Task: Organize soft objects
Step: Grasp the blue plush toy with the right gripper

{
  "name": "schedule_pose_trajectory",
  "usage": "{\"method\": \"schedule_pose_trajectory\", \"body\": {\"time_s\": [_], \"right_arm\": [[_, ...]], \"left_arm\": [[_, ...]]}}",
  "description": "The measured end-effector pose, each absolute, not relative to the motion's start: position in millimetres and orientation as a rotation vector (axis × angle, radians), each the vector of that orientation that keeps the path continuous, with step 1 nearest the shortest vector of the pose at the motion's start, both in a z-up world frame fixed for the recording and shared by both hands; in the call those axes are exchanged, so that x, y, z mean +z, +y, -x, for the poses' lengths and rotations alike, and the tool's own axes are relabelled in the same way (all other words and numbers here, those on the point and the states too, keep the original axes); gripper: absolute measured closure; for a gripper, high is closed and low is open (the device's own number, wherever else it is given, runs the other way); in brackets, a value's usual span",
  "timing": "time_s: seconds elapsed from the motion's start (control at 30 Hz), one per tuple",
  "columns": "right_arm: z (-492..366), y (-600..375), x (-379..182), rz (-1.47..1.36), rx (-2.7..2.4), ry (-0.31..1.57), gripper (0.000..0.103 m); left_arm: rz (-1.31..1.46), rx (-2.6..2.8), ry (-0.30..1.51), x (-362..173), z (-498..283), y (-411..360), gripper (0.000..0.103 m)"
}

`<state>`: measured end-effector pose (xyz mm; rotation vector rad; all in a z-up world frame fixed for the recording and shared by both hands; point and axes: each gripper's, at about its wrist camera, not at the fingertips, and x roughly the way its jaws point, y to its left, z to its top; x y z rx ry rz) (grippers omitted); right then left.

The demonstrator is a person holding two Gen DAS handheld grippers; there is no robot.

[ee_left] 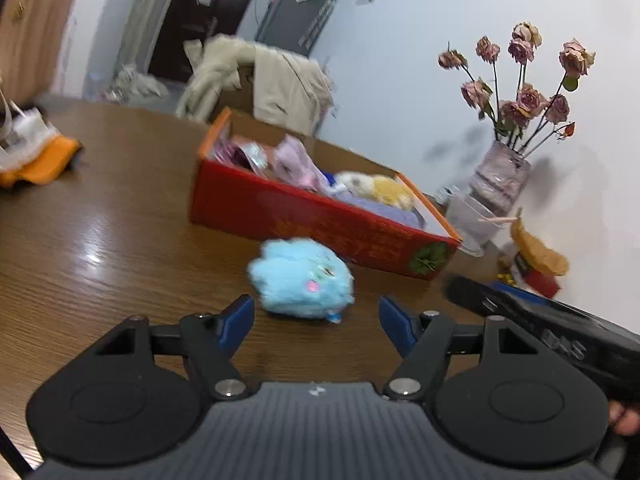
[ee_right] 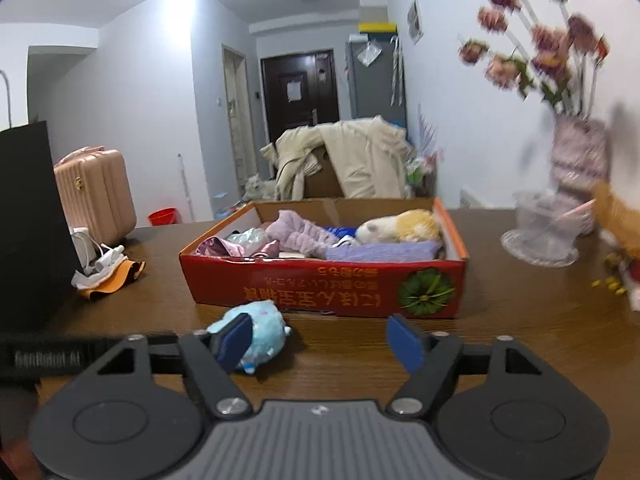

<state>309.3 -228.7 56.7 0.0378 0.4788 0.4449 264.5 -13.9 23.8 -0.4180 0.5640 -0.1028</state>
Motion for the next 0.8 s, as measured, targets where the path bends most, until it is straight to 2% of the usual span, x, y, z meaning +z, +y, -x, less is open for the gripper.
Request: {"method": "schedule_pose_trajectory", "body": {"time_s": [0.17, 0.37, 0.43, 0.5, 0.53, 0.6, 0.63, 0.7, 0.8], "right_arm": [[-359.6, -211.0, 48.8, -0.097, 0.529, 0.533, 0.043], [-414.5, -174.0, 24.2, -0.133, 0.650, 0.618, 0.045], [-423.0, -167.0, 12.8, -0.149, 0.660, 0.646, 0.049], [-427.5, -165.0, -0.5, -0.186, 0.644, 0.692, 0.059], [-427.9, -169.3, -5.8, -0.223, 0.635, 0.704, 0.060], [-423.6, -180.8, -4.8, -0.278, 0.622, 0.709, 0.073], [-419.4, -185.5, -2.5, -0.277, 0.600, 0.701, 0.076], [-409.2, -195.3, -0.7, -0.280, 0.556, 0.686, 0.077], [-404.8, -206.4, -6.7, -0.346, 0.552, 0.690, 0.074]], "left_arm": [[0.477, -0.158, 0.634, 9.0, -296.5, -18.4, 0.043], [0.515, -0.061, 0.628, -2.4, -315.3, -2.3, 0.044], [0.510, -0.052, 0.627, -6.3, -318.8, 2.7, 0.044], [0.513, -0.054, 0.640, -11.5, -322.9, 5.6, 0.045], [0.515, -0.057, 0.634, -13.0, -323.7, 6.1, 0.046], [0.518, -0.064, 0.626, -13.4, -324.0, 8.0, 0.047], [0.523, -0.057, 0.622, -13.9, -324.1, 9.4, 0.049], [0.537, -0.037, 0.620, -14.1, -324.2, 12.8, 0.053], [0.616, -0.113, 0.620, -15.9, -328.7, 16.5, 0.053]]}}
